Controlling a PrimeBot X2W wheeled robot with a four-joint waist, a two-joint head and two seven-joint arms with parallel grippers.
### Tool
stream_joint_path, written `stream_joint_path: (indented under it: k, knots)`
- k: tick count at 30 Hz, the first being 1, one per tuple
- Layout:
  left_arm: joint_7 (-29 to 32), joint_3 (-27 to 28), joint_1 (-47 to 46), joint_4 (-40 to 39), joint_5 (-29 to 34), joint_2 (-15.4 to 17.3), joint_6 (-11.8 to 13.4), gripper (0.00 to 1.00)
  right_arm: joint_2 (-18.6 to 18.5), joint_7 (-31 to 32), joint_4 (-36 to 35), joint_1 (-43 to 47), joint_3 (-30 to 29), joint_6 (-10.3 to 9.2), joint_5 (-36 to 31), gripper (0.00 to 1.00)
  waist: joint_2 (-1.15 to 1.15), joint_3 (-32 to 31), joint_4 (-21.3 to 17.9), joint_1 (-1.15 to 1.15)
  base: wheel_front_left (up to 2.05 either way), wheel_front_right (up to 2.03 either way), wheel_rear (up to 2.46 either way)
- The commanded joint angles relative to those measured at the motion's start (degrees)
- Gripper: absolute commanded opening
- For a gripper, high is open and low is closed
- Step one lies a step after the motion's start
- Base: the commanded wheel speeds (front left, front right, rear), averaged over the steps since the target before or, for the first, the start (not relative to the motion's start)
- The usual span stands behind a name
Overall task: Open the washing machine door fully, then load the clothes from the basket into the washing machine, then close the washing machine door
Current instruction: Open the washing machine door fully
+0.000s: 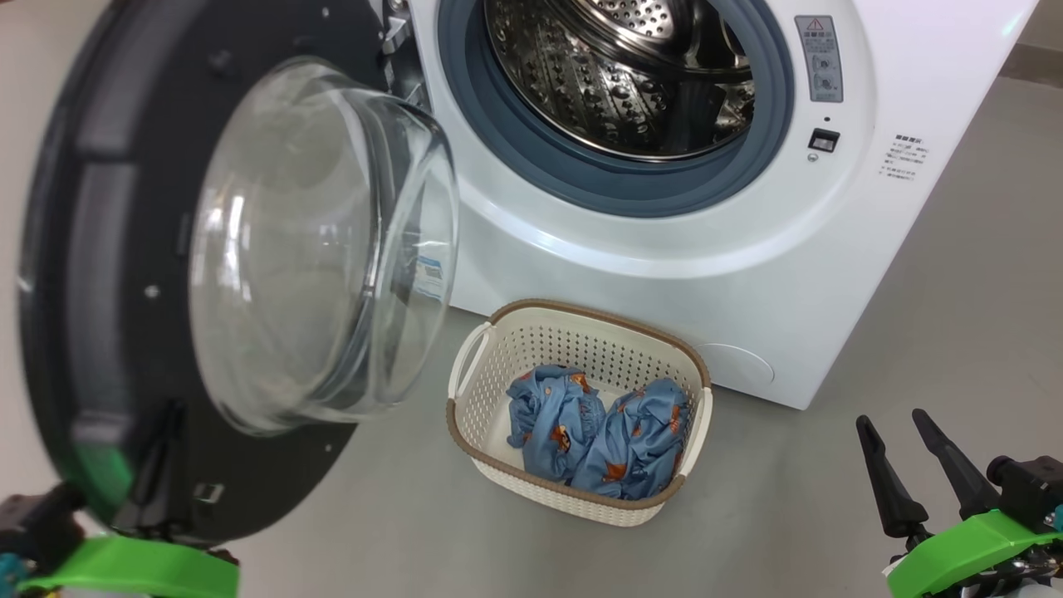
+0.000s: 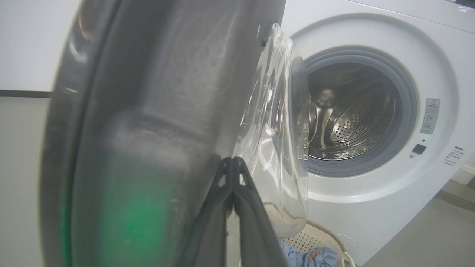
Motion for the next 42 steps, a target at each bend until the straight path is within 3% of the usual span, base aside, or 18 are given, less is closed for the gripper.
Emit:
stream_joint_path:
  k: [1, 15, 33, 42]
  knots:
    - [-0.92, 4.01, -3.67, 0.42, -0.42, 2.69, 0.26, 0.00, -1.08, -0.69, -1.38, -0.56, 1.39, 0.09, -0.07, 1.00, 0.00, 0.25, -0.23, 0.00, 0.00, 0.00, 0.00]
    - [-2.16, 12.32, -14.21, 16.16, 1.81, 5.72, -2.98, 0.00, -2.21, -0.69, -1.63, -2.62, 1.66, 0.09, -0.50, 1.00, 0.00, 4.12, -1.72, 0.00, 0.00, 0.00, 0.00]
    - [-2.19, 27.06, -26.48, 30.36, 13.70, 7.72, -8.24, 0.00, -2.99, -0.69, -1.51, -7.01, 3.11, 0.09, -1.01, 1.00, 0.00, 8.87, -3.94, 0.00, 0.00, 0.00, 0.00]
    - [-2.19, 33.05, -30.62, 36.01, 16.95, 9.16, -9.45, 0.00, -3.40, -0.69, -1.46, -8.58, 4.29, 0.09, -0.89, 1.00, 0.00, 10.25, -5.38, 0.00, 0.00, 0.00, 0.00]
